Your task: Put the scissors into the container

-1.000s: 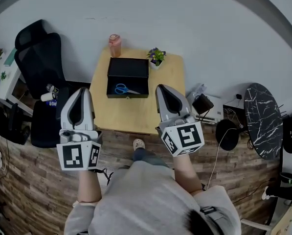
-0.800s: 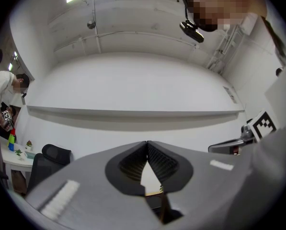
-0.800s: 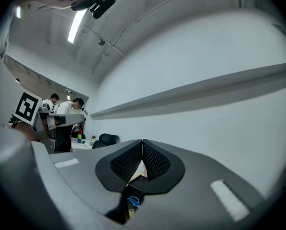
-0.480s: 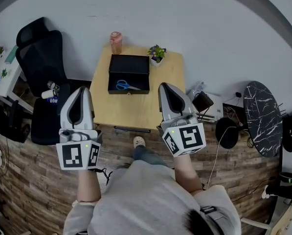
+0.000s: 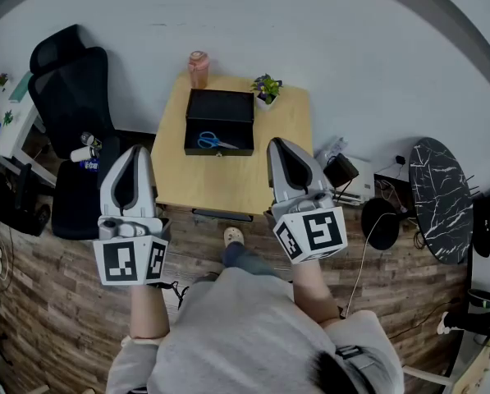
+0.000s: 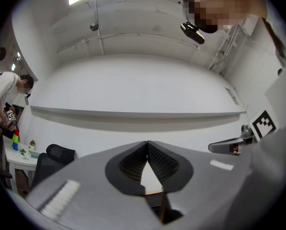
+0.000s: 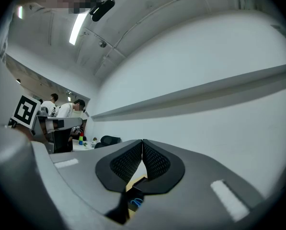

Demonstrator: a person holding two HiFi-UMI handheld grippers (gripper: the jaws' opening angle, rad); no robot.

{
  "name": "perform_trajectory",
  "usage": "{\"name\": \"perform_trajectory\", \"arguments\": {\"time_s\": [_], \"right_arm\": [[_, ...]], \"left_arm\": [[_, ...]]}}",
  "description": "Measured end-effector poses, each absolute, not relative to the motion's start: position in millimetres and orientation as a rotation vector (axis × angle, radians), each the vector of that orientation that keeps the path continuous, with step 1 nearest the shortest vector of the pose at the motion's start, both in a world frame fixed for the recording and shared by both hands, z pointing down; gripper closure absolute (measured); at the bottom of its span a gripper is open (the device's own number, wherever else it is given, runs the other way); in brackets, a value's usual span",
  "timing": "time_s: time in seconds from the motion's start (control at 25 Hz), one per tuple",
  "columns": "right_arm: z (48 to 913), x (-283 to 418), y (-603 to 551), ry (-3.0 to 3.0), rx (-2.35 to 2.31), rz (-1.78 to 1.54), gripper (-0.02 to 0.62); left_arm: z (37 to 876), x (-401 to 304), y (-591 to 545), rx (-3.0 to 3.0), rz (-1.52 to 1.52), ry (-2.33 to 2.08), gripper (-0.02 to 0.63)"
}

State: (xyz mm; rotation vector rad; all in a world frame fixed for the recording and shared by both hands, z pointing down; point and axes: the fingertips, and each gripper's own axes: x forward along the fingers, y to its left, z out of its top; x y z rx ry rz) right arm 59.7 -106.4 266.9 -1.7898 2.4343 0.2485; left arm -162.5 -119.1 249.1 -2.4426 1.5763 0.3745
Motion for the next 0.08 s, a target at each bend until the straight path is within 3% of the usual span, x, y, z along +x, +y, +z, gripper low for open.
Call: {"name": "perform_trajectory", "arguments": {"time_s": [0.08], "right_arm": [[266.3, 55.8, -107.2, 2.435, -1.791, 0.250, 0.591]], "left_arm": [[248.8, -166.8, -119.8, -2.443, 0.380, 1.579, 0.548]]}}
